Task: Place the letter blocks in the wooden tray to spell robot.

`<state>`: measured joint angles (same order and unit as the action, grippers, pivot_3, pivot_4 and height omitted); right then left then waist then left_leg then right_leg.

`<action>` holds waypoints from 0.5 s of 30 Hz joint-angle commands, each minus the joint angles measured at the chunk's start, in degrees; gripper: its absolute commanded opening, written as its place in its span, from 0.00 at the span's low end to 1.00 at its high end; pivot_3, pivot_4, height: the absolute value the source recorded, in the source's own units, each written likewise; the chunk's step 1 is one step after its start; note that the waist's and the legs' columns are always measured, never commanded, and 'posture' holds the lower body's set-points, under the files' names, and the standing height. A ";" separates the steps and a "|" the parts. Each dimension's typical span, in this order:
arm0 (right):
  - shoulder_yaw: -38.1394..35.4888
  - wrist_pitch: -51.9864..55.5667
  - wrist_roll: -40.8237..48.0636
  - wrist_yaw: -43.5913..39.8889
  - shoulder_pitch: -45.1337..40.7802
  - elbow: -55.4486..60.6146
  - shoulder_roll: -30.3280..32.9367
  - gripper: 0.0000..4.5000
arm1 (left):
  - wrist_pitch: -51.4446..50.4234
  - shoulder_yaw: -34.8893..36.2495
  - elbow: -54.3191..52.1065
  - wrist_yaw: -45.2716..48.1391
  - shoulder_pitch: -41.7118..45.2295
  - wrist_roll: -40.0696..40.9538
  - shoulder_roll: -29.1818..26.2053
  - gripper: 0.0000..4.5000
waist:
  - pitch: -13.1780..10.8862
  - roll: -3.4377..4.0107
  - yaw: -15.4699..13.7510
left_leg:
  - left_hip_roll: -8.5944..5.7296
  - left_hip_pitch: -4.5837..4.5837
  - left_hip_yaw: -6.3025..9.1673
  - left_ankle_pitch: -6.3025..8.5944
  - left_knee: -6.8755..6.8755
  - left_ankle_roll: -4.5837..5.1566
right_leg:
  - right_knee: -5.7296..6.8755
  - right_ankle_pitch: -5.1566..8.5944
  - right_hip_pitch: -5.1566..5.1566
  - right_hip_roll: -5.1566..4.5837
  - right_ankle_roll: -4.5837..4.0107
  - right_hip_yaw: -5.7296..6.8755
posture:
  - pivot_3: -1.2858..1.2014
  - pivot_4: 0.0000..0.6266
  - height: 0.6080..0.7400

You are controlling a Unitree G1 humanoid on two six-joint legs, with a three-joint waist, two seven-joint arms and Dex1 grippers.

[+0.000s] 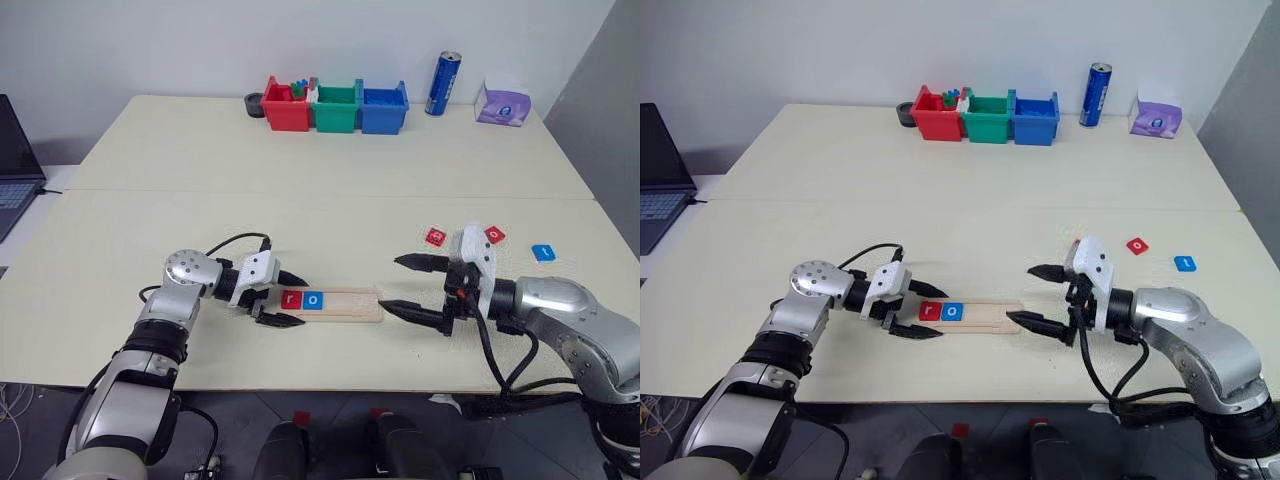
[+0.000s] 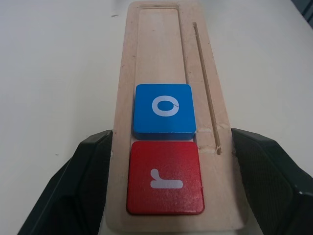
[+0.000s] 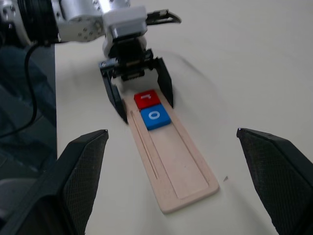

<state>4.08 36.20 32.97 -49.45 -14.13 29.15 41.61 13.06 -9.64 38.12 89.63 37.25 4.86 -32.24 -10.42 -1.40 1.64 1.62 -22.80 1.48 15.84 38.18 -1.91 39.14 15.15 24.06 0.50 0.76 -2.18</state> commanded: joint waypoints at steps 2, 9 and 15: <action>0.66 -5.63 -2.80 -2.71 0.39 0.81 0.42 1.00 | 0.50 -0.13 -0.54 0.14 1.28 0.70 0.04 0.75 | 0.00 0.00 0.00 | 0.00 0.00 0.00 0.00 0.02 0.00 | 0.02 0.00 0.00 0.00 0.00 -0.01 | 0.52 0.24 1.00; 1.38 -8.44 -4.90 -4.24 0.60 0.28 0.03 1.00 | 1.05 -0.13 -0.01 -0.80 0.57 0.49 0.28 0.75 | 0.00 0.00 -0.01 | 0.00 0.00 0.01 0.00 0.07 0.00 | 0.06 -0.01 0.00 0.00 0.01 0.00 | 0.52 0.24 1.00; 1.84 -8.93 -5.53 -4.91 -0.34 -0.47 -0.43 1.00 | 0.68 -0.01 -0.34 -1.00 0.27 0.71 0.20 0.92 | 0.00 0.00 -0.01 | 0.00 0.00 0.01 0.00 0.14 0.00 | 0.12 -0.01 -0.01 0.00 0.01 0.00 | 0.52 0.24 1.00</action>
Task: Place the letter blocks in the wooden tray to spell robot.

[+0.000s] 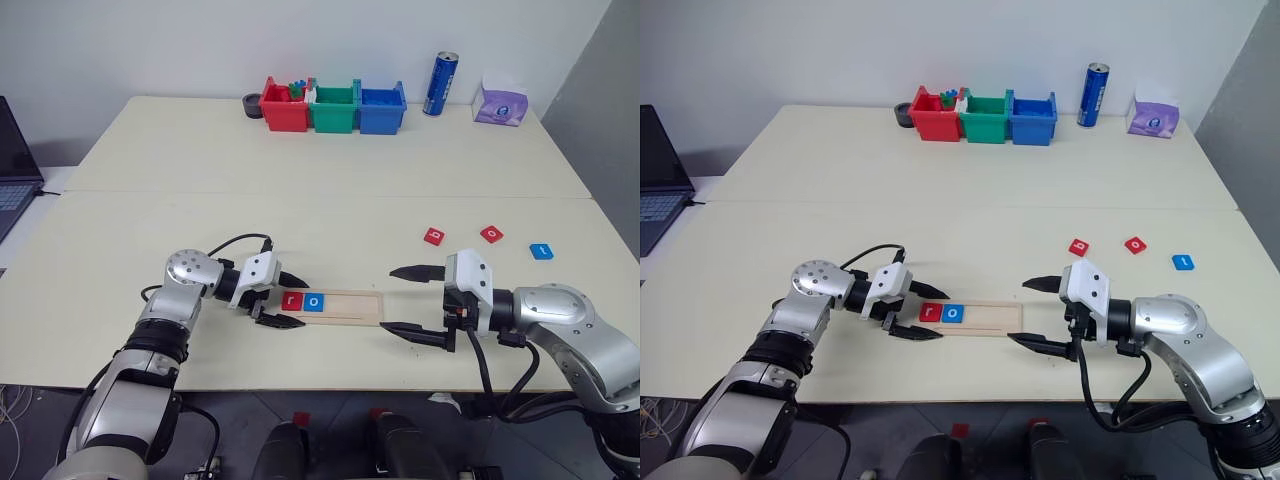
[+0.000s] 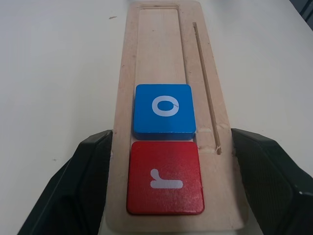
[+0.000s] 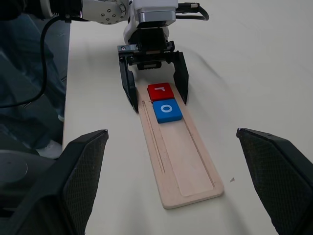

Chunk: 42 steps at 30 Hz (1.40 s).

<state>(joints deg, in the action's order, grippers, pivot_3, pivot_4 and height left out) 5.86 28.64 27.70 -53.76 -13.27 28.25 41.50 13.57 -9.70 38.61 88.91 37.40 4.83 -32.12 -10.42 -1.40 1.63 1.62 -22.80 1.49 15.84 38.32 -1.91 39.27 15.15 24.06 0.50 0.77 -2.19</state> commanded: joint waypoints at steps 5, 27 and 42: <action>-0.04 -0.87 0.08 -0.72 -2.15 -0.32 -0.68 1.00 | -0.21 0.25 -1.72 -0.03 -0.34 1.10 -0.38 0.99 | 0.00 0.00 0.00 | 0.00 0.00 0.01 0.00 0.17 0.00 | 0.18 0.00 0.00 0.00 0.00 0.00 | 0.52 0.24 1.00; -6.99 -0.68 -6.26 19.68 -6.32 -16.13 -12.20 1.00 | -24.32 8.39 -29.53 -13.33 -2.52 13.51 -1.41 0.99 | 0.00 -0.01 0.05 | 0.02 0.03 -0.01 0.00 0.58 0.00 | 0.66 0.01 0.01 0.04 0.01 -0.11 | 0.52 0.24 1.00; -5.15 -21.90 -15.71 12.38 -19.81 -53.55 -13.85 1.00 | -32.71 5.32 -44.44 -22.22 -9.43 16.61 2.00 0.99 | -0.01 0.00 0.24 | 0.03 0.09 -0.08 0.00 0.54 0.00 | 0.68 0.00 0.02 0.05 -0.01 -0.20 | 0.52 0.24 1.00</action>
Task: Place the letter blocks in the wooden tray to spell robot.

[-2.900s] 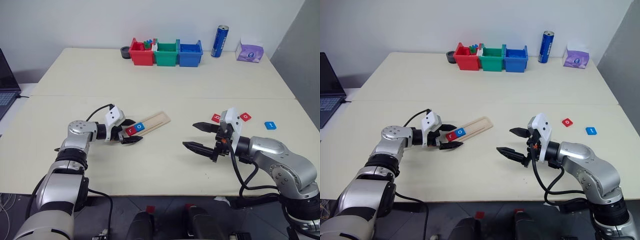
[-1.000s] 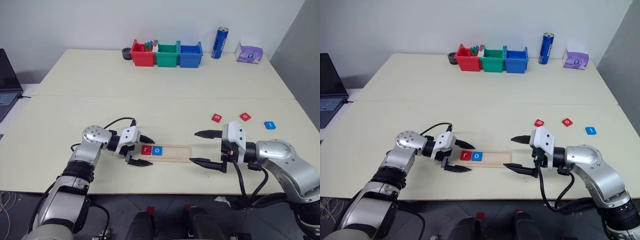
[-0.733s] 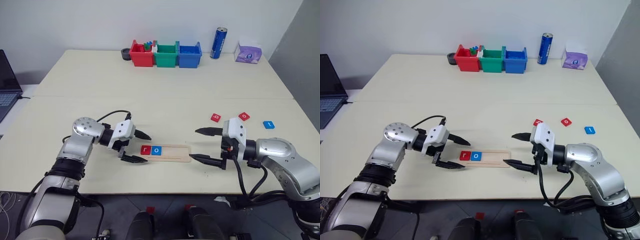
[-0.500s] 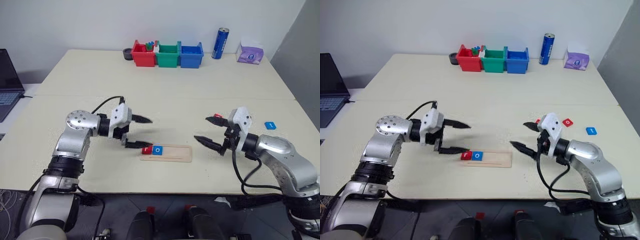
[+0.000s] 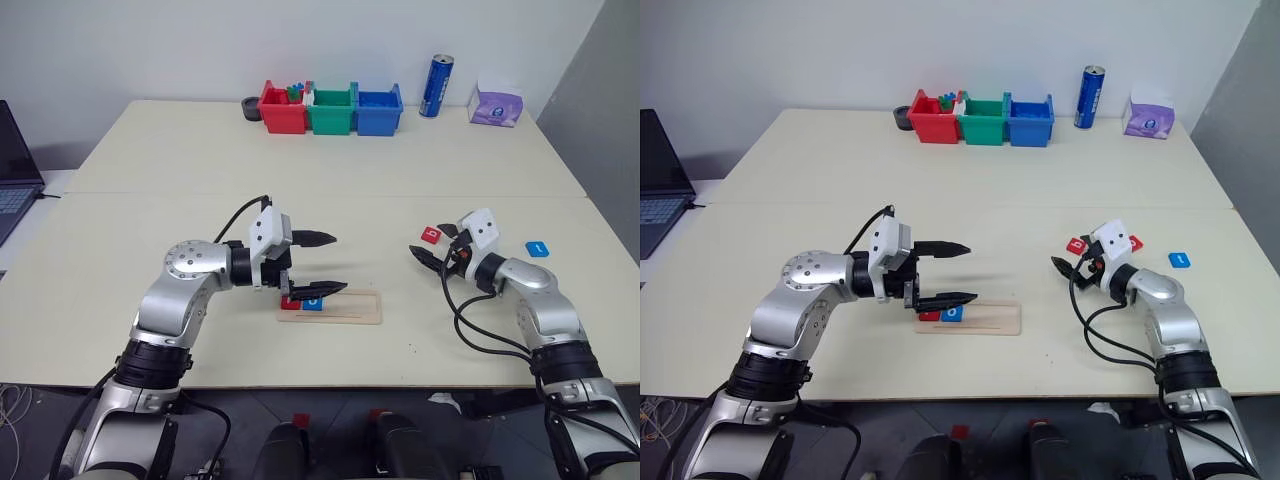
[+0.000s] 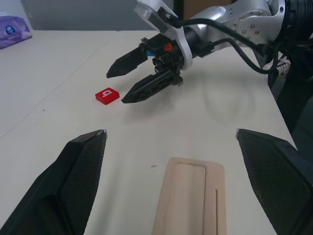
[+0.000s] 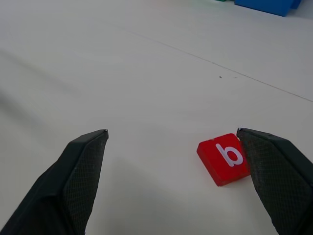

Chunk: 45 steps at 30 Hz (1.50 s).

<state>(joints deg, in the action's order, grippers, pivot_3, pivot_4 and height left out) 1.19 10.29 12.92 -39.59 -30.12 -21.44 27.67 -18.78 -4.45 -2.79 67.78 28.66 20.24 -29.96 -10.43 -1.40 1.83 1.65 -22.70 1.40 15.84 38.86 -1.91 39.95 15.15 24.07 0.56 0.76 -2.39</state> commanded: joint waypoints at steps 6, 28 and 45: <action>-0.65 -8.11 -2.57 -4.72 -8.99 -14.97 -0.57 1.00 | -0.89 -0.03 -4.18 -1.50 -1.57 1.48 -0.50 0.99 | 0.00 0.01 0.04 | 0.00 0.02 0.00 0.00 -0.01 0.00 | 0.01 -0.01 0.00 -0.01 -0.01 -0.02 | 0.52 0.24 1.00; -3.10 -10.14 -4.19 -7.14 -16.95 -34.84 -0.18 1.00 | -0.89 -0.85 -3.61 -1.21 -0.93 1.34 -0.52 0.99 | -0.01 0.01 0.04 | -0.01 0.01 -0.01 0.00 -0.01 -0.01 | 0.00 -0.01 -0.02 -0.06 -0.02 -0.09 | 0.52 0.24 1.00; -4.27 -6.35 -5.29 -1.63 -13.15 -27.56 -1.04 0.32 | -0.81 -0.97 -4.05 -1.01 -1.23 1.47 -0.80 1.00 | 0.00 0.01 0.04 | -0.01 0.01 0.00 0.00 -0.02 -0.01 | 0.00 -0.01 -0.01 -0.06 -0.02 -0.12 | 0.52 0.24 1.00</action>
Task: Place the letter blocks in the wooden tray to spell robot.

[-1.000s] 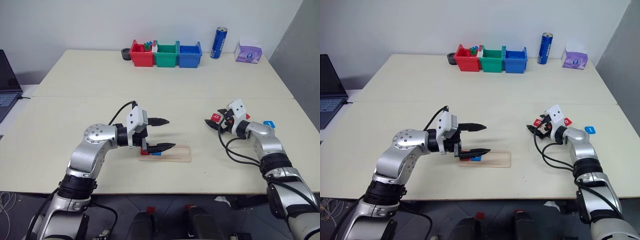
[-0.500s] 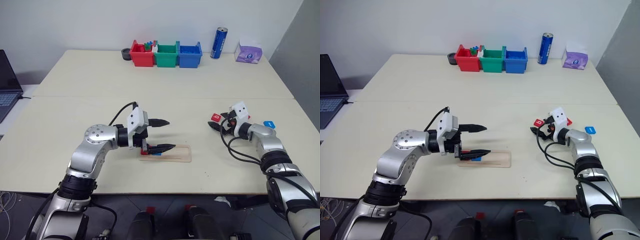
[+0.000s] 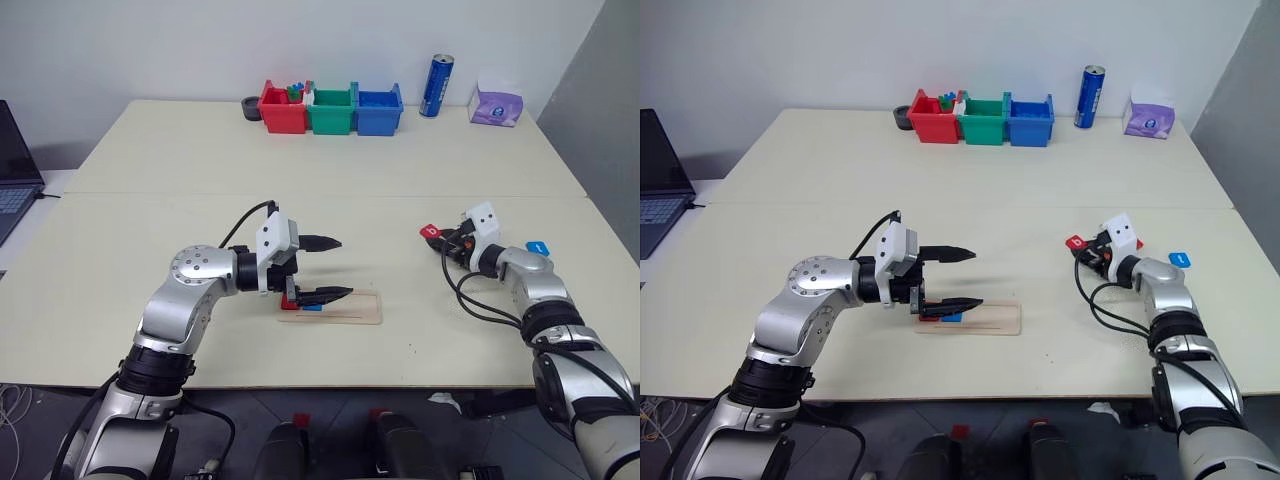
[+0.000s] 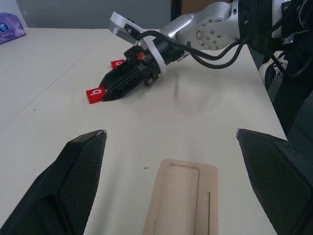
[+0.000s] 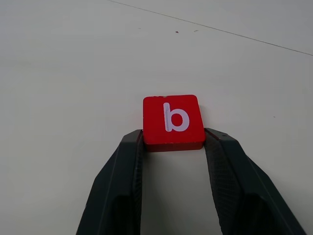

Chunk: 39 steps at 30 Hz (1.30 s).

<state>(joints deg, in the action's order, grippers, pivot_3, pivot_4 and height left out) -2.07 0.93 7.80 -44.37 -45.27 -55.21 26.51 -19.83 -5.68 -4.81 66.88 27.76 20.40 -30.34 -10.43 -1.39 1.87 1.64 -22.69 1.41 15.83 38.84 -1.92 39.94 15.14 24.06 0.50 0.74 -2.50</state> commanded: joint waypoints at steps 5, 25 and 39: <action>-3.65 25.56 0.38 18.59 16.67 41.44 -2.30 0.32 | -0.92 1.04 -6.29 0.08 -4.03 2.43 -2.27 1.00 | 0.03 0.04 -0.14 | 0.06 -0.05 0.09 0.00 -0.06 0.00 | -0.01 0.01 0.03 -0.04 0.00 -0.04 | 0.52 0.24 1.00; -1.31 78.05 0.26 41.39 41.25 100.06 -22.09 0.77 | -1.56 -1.92 -8.50 -0.20 -5.38 3.91 -2.47 1.00 | 0.10 0.08 -0.05 | 0.01 0.04 0.12 0.00 -0.08 -0.02 | -0.06 0.24 -0.02 0.06 0.27 0.03 | 0.52 0.24 1.00; -6.37 53.71 9.49 13.08 25.23 85.25 4.72 1.00 | -0.91 -1.72 -7.64 -0.72 -5.29 3.60 -2.09 1.00 | 0.05 0.08 0.27 | 0.05 0.01 0.03 0.01 -0.12 0.01 | -0.27 0.21 -0.02 0.17 0.31 0.08 | 0.52 0.24 1.00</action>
<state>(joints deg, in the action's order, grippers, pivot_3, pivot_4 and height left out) -8.38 60.59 14.99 -24.93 -18.20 32.02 29.24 -21.80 -7.54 -12.39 66.31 21.65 23.61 -32.43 -10.38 -1.31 2.14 1.70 -22.68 1.45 15.84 38.72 -1.90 39.64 15.35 24.04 0.69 1.04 -2.41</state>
